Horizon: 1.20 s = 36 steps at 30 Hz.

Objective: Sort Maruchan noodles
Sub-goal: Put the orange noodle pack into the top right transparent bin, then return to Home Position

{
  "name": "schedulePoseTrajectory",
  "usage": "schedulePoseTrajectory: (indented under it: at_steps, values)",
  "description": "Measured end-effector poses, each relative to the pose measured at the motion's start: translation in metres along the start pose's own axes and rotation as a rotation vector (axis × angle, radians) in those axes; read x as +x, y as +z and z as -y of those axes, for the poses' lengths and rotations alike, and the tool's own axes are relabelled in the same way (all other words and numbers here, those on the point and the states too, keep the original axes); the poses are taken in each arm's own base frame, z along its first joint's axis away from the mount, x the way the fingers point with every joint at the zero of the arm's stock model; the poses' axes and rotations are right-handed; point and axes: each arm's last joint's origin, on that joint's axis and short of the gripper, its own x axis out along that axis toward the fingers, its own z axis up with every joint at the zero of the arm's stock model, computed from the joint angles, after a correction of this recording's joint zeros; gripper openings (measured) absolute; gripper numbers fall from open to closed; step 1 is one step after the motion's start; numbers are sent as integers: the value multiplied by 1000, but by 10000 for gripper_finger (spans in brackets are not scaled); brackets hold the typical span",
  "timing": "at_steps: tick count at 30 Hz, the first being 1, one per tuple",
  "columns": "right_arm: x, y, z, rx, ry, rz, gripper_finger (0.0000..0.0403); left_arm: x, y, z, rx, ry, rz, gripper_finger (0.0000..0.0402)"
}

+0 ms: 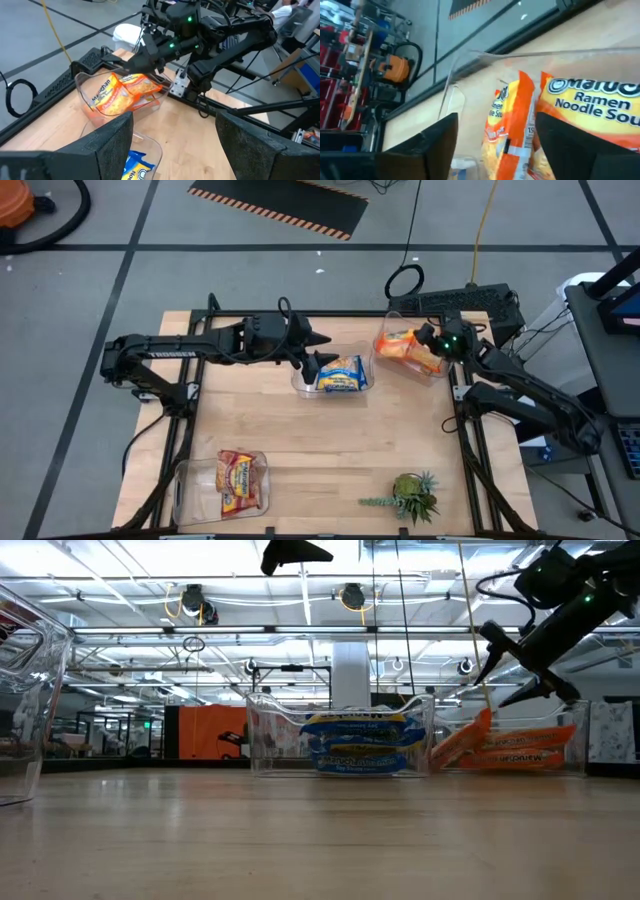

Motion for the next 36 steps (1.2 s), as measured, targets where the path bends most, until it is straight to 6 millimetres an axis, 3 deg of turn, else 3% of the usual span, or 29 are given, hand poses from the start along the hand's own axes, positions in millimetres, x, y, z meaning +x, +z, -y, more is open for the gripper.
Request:
schedulePoseTrajectory:
  at_steps: [5, 11, 15, 21, 28, 36]
  values:
    - [-4, 1, 1, -10, 6, 1, 273, 0, 0, 0, -18, 10, 3, 285]
    - [-7, 3, -7, -8, 129, -12, 260, 0, 2, -7, -14, 98, 24, 285]
    - [-10, 6, -19, -67, 290, -41, 250, 0, 2, -15, 25, 222, 39, 285]
    - [-18, 9, -38, -293, 610, -101, 224, 0, 5, -17, 32, 228, 64, 285]
    - [-27, 7, -47, -574, 870, -169, 158, 0, 6, -19, 16, 239, 78, 285]
    - [-37, 6, -49, -655, 990, -196, 18, 0, 2, -10, -51, 188, 59, 285]
